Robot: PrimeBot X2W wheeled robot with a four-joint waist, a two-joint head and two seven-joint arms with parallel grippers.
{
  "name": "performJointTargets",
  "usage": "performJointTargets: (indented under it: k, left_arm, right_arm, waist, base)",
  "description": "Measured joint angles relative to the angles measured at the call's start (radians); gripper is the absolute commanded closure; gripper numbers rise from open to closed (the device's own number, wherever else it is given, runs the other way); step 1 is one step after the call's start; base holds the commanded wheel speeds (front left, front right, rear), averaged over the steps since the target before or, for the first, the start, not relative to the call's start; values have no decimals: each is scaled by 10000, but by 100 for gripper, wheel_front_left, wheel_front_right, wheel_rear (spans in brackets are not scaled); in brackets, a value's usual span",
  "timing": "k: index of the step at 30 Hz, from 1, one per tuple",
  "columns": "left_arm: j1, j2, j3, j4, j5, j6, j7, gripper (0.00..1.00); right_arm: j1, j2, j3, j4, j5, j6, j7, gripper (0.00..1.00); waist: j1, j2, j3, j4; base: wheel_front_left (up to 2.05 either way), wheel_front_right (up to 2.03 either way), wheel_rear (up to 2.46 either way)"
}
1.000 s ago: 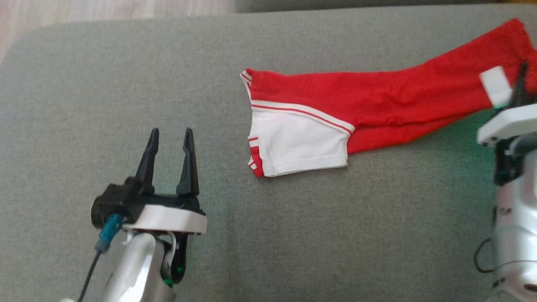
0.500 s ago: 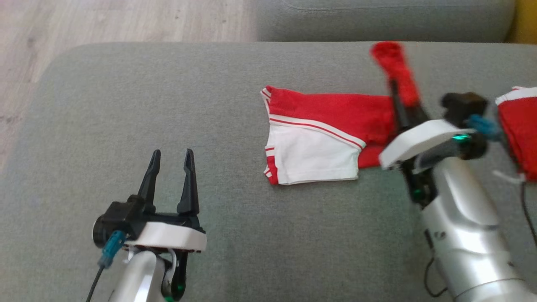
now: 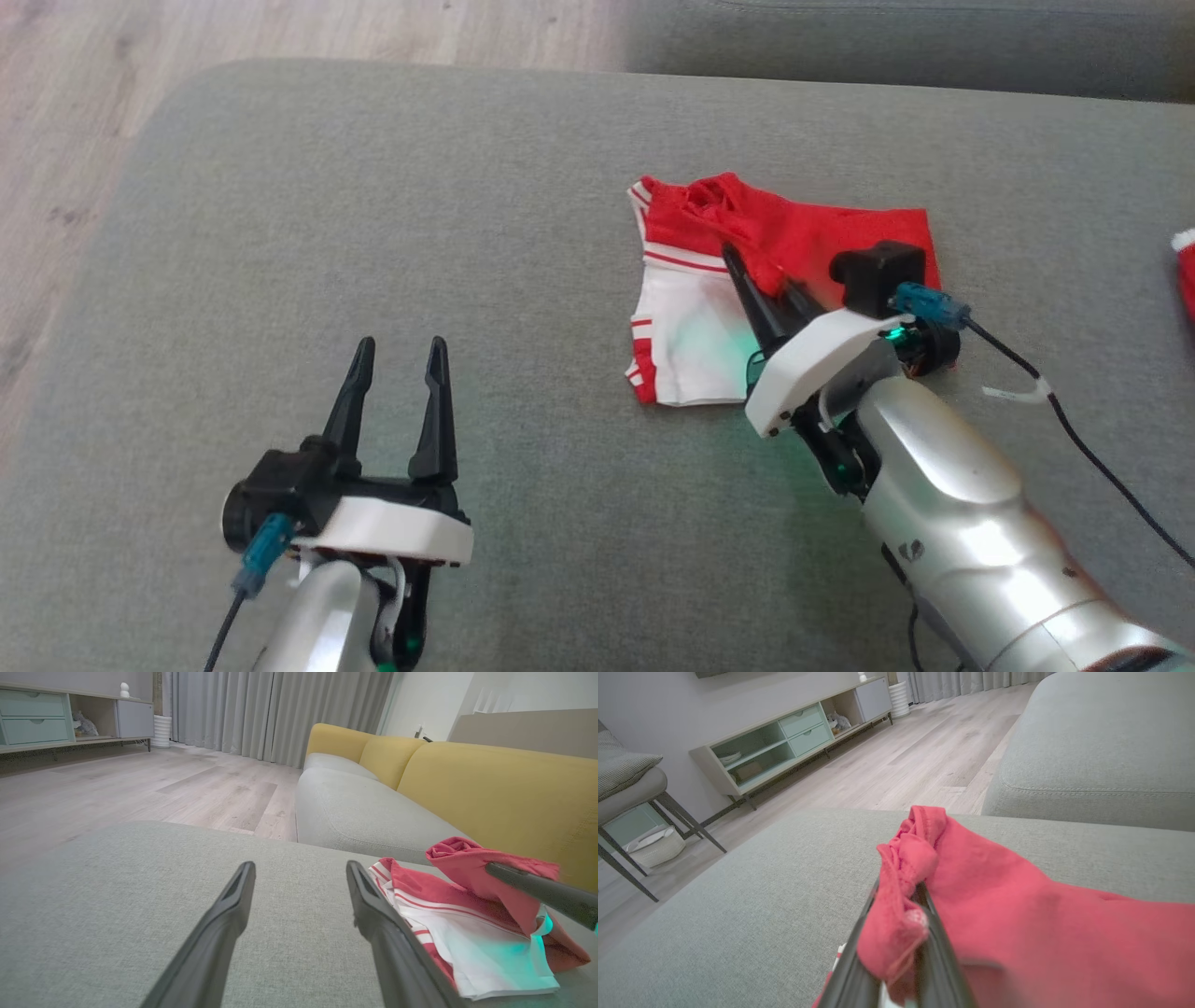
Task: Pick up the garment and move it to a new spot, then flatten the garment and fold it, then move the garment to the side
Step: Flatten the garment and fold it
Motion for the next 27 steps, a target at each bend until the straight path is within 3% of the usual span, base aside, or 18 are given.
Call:
performJointTargets:
  k: [5, 6, 7, 13, 20, 23, 27]
  left_arm:
    - [-27, 0, -48, 54, -67, 17, 0, 0]
    - [-33, 0, -58, 56, -67, 23, 0, 0]
    - [-37, 0, -73, 58, -67, 50, 0, 0]
    - [-43, 0, -79, 105, -67, 92, 0, 0]
    - [-36, 0, -10, 100, -65, 100, 0, 0]
    - [-16, 2, 33, 48, -65, 102, 0, 0]
    - [22, 2, 207, -146, -63, 176, 0, 0]
  right_arm:
    - [-227, -2, 629, 591, 232, 0, -88, 100]
    - [-226, -6, 790, 721, 238, -2, -86, 73]
    - [-222, -15, 966, 796, 238, 0, -84, 2]
    - [-175, -19, 2027, 320, 579, 0, -71, 0]
    - [-256, -21, 2483, -988, 1197, 0, -470, 0]
    - [-556, -12, 2184, -1248, 1183, 0, -748, 0]
    - [-851, -13, 842, -1183, 583, 0, -978, 0]
  waist:
    - [0, 0, 67, 235]
    - [0, 0, 74, 271]
    - [0, 0, 77, 301]
    - [0, 0, 11, 322]
    - [0, 0, -201, 16]
    - [0, 0, -329, -177]
    - [0, 0, -475, -473]
  base:
    - [0, 0, 0]
    - [0, 0, 0]
    - [0, 0, 0]
    - [0, 0, 0]
    - [0, 0, 0]
    - [0, 0, 0]
    - [0, 0, 0]
